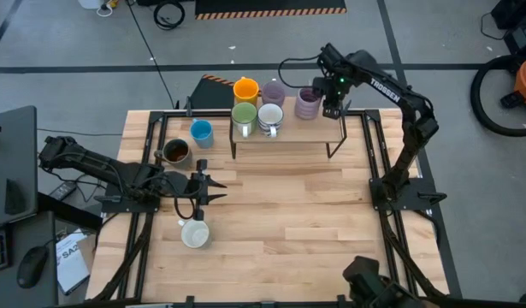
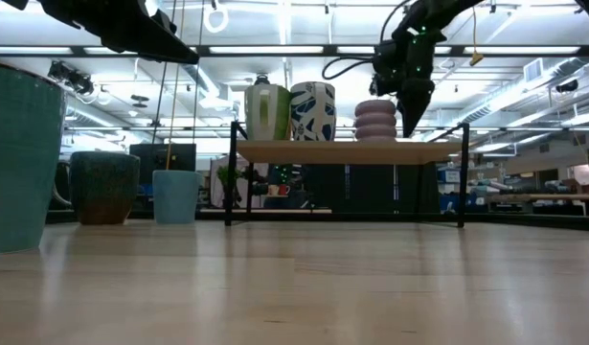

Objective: Place coffee mugs
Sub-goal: Put the purple mug on the shelf

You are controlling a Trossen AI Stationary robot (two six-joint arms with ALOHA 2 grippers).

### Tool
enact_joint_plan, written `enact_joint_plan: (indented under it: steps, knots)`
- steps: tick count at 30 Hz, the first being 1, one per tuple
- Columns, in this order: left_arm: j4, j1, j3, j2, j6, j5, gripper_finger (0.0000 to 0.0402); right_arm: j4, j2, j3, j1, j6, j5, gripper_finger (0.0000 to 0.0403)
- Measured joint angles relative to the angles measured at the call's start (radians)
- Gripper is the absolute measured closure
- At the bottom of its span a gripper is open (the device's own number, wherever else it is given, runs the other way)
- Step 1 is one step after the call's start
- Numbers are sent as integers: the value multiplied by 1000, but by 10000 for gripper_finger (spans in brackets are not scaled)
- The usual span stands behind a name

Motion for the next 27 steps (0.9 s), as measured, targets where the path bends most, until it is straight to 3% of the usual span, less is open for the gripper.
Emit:
enact_joint_plan:
  steps: [10, 27]
  knots:
    - [-1, 0, 0, 0, -19, 0, 292, 106, 0, -81, -5, -19, -36, 250]
    - [-1, 0, 0, 0, -17, 0, 292, 227, 0, -83, 32, -77, -44, 250]
